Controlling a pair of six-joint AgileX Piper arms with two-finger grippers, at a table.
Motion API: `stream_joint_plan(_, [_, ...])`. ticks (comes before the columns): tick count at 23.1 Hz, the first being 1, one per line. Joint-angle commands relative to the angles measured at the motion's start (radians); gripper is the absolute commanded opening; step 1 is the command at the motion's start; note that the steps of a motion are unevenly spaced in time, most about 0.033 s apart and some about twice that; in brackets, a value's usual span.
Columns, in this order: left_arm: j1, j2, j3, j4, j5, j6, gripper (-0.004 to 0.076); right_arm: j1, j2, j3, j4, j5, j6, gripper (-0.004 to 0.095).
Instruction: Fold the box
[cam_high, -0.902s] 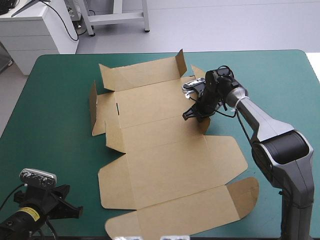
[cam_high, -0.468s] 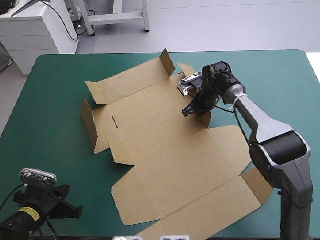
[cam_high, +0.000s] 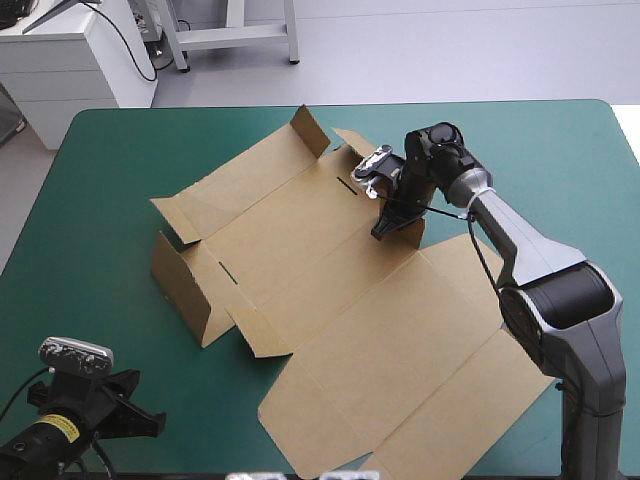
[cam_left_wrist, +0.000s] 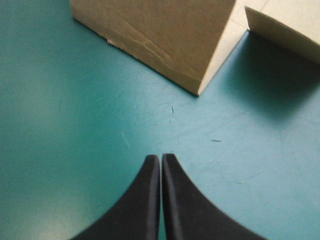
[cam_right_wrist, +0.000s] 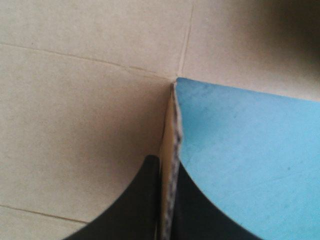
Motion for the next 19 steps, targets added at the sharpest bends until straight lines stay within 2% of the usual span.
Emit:
stream_joint_plan(1, [-0.001, 0.010, -0.026, -0.002, -0.052, -0.001, -0.0008, 0.003, -0.062, -0.041, 0.040, -0.018, -0.139, -0.0015])
stream_joint_plan(8, [-0.001, 0.010, -0.026, -0.002, -0.052, -0.001, -0.0008, 0.056, -0.062, -0.072, 0.103, -0.062, -0.361, -0.0015])
stream_joint_plan(10, [-0.001, 0.010, -0.026, -0.002, -0.050, -0.001, -0.0008, 0.097, -0.060, -0.090, 0.115, -0.121, -0.424, -0.0015])
stream_joint_plan(12, [-0.001, 0.010, -0.026, -0.002, -0.050, -0.001, -0.0008, 0.128, -0.048, -0.108, 0.120, -0.135, -0.486, -0.0016])
stream_joint_plan(19, [-0.001, 0.010, -0.026, -0.002, -0.050, -0.001, -0.0008, 0.235, -0.015, -0.121, 0.120, -0.127, -0.582, -0.0020])
